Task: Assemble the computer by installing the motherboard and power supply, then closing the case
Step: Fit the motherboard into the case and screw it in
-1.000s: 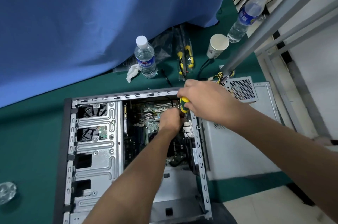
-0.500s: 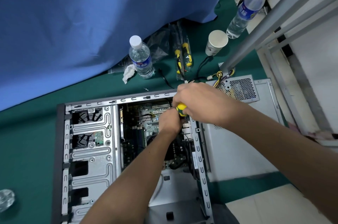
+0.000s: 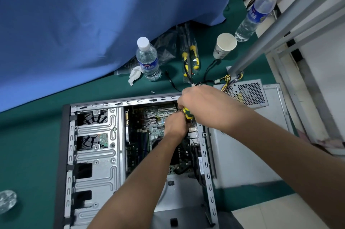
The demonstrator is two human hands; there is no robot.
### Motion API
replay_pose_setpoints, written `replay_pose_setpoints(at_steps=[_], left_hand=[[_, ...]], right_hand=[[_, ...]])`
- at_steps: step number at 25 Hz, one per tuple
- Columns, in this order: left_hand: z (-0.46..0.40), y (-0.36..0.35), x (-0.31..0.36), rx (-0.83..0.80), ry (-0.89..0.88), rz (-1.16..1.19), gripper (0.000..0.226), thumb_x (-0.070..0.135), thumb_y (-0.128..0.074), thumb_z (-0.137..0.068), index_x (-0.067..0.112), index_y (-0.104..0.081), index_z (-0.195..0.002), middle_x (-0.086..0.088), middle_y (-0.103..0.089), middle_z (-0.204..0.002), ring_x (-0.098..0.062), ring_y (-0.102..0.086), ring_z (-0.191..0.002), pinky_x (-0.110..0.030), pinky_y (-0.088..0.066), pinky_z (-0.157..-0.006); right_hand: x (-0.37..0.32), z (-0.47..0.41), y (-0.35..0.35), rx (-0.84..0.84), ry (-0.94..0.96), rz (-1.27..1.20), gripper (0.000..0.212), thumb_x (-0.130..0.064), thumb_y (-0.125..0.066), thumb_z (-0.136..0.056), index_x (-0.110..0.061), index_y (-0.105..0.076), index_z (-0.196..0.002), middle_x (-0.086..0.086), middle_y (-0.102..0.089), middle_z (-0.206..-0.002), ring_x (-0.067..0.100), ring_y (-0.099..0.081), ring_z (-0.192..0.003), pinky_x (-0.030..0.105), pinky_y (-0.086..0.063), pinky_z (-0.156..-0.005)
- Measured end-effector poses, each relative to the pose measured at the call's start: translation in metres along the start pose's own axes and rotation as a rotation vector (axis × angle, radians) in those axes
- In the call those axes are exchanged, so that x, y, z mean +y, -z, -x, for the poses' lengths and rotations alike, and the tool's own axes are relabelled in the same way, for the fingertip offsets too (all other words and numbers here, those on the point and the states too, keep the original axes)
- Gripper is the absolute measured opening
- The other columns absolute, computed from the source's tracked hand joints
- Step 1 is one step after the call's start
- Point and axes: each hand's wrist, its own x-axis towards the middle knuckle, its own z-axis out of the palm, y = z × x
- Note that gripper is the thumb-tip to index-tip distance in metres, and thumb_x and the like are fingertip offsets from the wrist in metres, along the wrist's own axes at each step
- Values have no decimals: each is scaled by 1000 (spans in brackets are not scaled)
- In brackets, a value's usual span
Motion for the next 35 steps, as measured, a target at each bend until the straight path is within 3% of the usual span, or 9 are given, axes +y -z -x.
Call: replay_pose_setpoints(at_steps=[2, 6, 9, 12, 14, 19, 24, 31, 35], left_hand=[[0, 0, -1, -3, -17, -2, 13, 23, -67, -86, 11, -64, -82, -13, -70, -87, -34, -65, -84, -33, -38, -63], [0, 0, -2, 0, -21, 30, 13, 22, -65, -88, 13, -59, -80, -13, -66, -84, -33, -61, -78, -34, -38, -62], [3, 3, 1, -5, 28, 90, 9, 13, -60, -86, 12, -55, -78, -13, -67, -87, -33, -62, -80, -38, -50, -66], [4, 4, 2, 7, 4, 67, 6, 12, -64, -88, 8, -64, -91, -12, -70, -98, -31, -64, -90, -38, -52, -77], [6, 3, 1, 28, -4, 71, 11, 8, -64, -89, 8, -63, -100, -10, -68, -98, -29, -63, -88, -36, -47, -74], [10, 4, -3, 84, -44, 104, 30, 3, -66, -86, 24, -45, -88, 1, -53, -83, -23, -55, -74, -29, -38, -62], [3, 1, -5, 45, -89, 17, 16, 23, -70, -89, 15, -60, -98, -8, -67, -100, -29, -65, -91, -32, -39, -68], [2, -7, -6, 54, -48, 60, 22, 12, -64, -90, 20, -44, -86, 1, -50, -82, -19, -46, -65, -29, -36, -59], [2, -9, -5, 49, -66, 18, 13, 10, -64, -91, 12, -57, -102, -1, -55, -86, -20, -47, -73, -32, -38, -67]], right_hand=[[1, -2, 3, -10, -15, 11, 39, 10, -57, -81, -13, -66, -111, 6, -66, -104, 26, -65, -92, 34, -52, -74], [2, 1, 5, -55, 70, 49, 44, 11, -53, -71, -13, -68, -105, 6, -66, -99, 25, -66, -91, 31, -41, -62], [-1, -1, 0, -41, 104, 81, 39, 8, -57, -77, -15, -68, -107, 5, -64, -98, 25, -65, -89, 30, -42, -61], [4, -4, -1, 12, 61, 50, 30, -2, -62, -88, -17, -65, -114, 2, -61, -104, 24, -63, -92, 35, -52, -74], [8, -3, -3, 26, 52, 20, 30, -6, -62, -91, -20, -64, -117, 1, -59, -109, 24, -62, -97, 37, -53, -81], [11, 1, -6, 8, 36, -2, 32, -4, -60, -90, -21, -62, -118, 1, -57, -112, 25, -62, -96, 41, -54, -81], [15, 2, -7, 11, 39, -34, 36, -4, -60, -91, -22, -61, -122, 1, -58, -116, 25, -62, -98, 42, -53, -84], [15, 3, -10, 31, 10, -94, 32, -7, -61, -93, -21, -62, -122, 1, -59, -114, 23, -62, -99, 42, -52, -85], [15, 2, -10, 21, 6, -99, 30, -8, -61, -93, -19, -62, -121, 2, -59, -113, 23, -62, -99, 42, -52, -86]])
